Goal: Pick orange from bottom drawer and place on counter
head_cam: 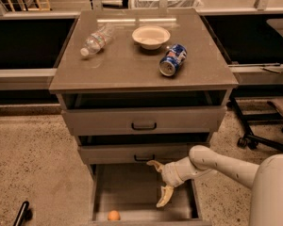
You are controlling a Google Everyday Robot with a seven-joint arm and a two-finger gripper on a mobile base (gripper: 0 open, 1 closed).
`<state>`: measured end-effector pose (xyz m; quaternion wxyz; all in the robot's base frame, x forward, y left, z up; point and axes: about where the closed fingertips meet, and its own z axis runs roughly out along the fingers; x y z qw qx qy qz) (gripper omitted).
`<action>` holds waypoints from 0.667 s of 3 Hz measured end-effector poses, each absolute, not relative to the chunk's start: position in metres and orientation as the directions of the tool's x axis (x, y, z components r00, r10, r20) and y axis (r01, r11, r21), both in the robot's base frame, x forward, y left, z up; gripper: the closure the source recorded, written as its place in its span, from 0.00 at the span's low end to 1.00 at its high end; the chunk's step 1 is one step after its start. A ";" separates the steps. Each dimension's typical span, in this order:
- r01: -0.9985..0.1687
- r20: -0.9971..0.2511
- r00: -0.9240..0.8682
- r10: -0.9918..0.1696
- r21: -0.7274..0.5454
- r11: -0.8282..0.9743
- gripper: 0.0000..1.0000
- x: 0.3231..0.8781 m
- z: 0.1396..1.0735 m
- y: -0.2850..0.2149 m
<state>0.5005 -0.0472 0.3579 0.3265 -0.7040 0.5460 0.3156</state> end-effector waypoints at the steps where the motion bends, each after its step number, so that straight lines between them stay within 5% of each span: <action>1: -0.981 -0.806 0.158 -0.571 -0.061 -0.186 0.00 0.488 0.323 -0.025; 2: -0.987 -0.757 0.137 -0.639 -0.047 -0.156 0.00 0.474 0.293 -0.011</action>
Offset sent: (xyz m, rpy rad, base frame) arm -0.0310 0.0463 -0.1061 -0.2091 0.0167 -0.1391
